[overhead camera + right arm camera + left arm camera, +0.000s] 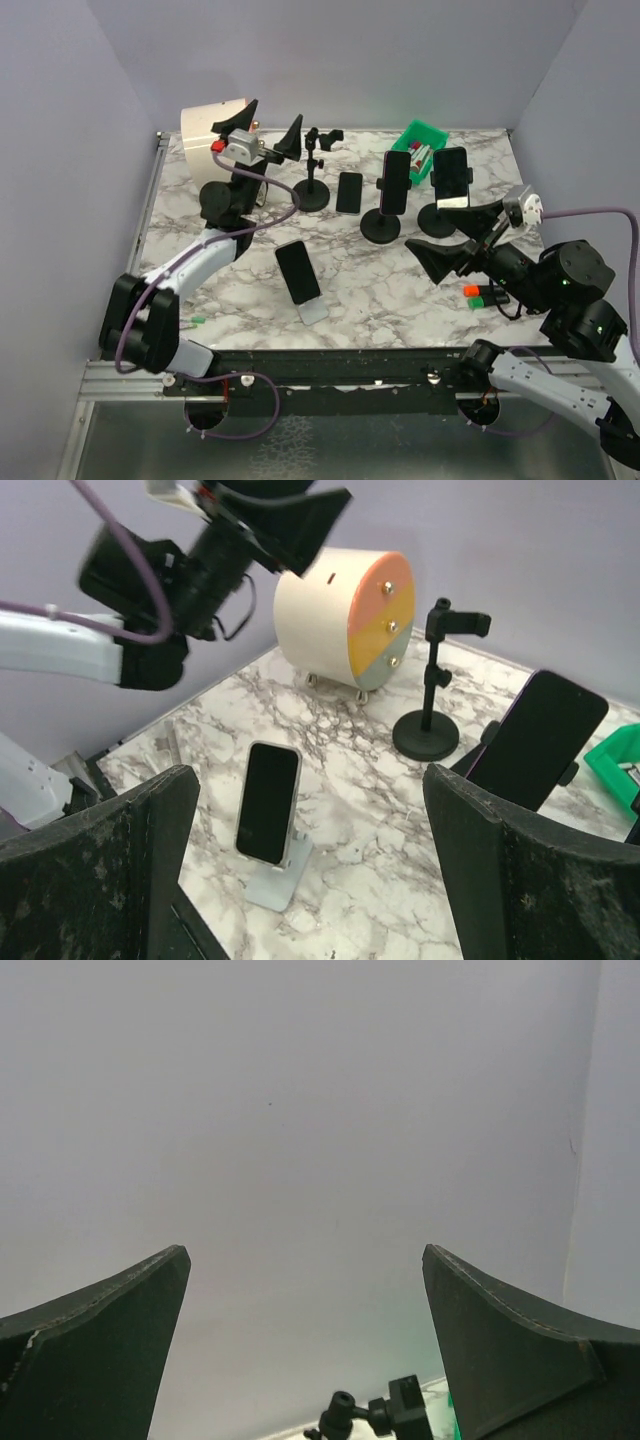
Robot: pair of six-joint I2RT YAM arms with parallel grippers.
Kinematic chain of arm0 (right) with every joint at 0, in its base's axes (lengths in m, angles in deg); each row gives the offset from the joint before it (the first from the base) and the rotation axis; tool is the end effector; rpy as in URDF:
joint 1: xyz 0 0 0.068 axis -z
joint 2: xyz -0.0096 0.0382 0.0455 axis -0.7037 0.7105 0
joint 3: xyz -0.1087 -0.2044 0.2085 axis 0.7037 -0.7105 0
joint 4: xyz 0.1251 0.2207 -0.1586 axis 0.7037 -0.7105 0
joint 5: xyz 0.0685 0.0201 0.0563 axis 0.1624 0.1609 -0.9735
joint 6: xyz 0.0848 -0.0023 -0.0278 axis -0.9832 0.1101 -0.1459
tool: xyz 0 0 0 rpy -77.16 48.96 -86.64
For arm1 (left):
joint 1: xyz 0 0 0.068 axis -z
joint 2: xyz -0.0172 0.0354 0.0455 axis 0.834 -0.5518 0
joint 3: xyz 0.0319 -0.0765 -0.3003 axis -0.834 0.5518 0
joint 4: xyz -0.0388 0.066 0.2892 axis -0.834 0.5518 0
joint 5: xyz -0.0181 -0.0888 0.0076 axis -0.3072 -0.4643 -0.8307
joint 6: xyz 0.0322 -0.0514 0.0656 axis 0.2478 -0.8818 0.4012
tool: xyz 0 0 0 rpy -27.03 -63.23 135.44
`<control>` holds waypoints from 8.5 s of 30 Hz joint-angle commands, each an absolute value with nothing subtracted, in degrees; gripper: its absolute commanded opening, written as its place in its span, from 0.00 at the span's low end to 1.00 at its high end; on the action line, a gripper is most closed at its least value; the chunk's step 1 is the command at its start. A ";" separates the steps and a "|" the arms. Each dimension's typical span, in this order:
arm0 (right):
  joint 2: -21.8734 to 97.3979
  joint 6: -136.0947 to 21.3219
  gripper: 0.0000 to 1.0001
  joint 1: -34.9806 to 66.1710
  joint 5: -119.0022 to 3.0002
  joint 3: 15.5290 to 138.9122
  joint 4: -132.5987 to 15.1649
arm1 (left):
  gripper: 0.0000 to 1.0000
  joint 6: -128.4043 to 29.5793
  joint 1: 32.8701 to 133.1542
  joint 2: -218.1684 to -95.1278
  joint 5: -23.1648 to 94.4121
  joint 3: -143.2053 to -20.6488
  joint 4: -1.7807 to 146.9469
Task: Remove the phone from the phone stand
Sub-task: Place the phone stand at the center of the board, then pick up the phone stand with the phone at the center of the board, then place the phone stand with the phone at the center of the board, then remove the phone from the phone stand.
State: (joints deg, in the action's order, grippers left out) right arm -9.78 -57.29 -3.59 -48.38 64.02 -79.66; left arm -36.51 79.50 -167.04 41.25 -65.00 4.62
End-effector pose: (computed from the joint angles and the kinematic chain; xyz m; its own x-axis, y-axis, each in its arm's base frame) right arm 0.0949 0.1023 0.4913 -0.0001 0.1757 -0.9844 -0.7285 0.6744 0.1204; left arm 0.3594 -0.1566 0.4210 0.5953 -0.2275 -0.7706 0.4092 0.9112 0.0471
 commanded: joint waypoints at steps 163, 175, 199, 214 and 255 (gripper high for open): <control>13.28 -55.06 0.31 -3.11 -31.00 53.11 -64.94 | 0.94 -63.07 84.99 -121.11 24.37 -39.17 50.39; 14.61 -52.47 0.49 -5.38 -27.18 54.26 -66.70 | 0.94 -63.14 85.08 -121.40 24.52 -39.09 50.34; 13.06 -58.22 1.00 -5.45 -34.22 67.26 -87.23 | 0.94 -63.32 85.17 -121.47 24.37 -39.11 50.34; 9.51 -52.48 1.00 -4.73 -42.60 65.94 -90.25 | 0.94 -63.41 85.17 -121.58 24.46 -39.11 50.34; 20.18 -56.24 0.98 10.18 -57.42 64.99 -82.61 | 0.94 -63.41 87.08 -120.36 23.85 -39.33 50.34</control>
State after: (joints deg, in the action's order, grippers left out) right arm 19.12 -55.70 9.87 -57.08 63.87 -83.84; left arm -63.33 86.64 -121.19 25.19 -39.82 51.57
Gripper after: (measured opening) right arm 0.993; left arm 0.944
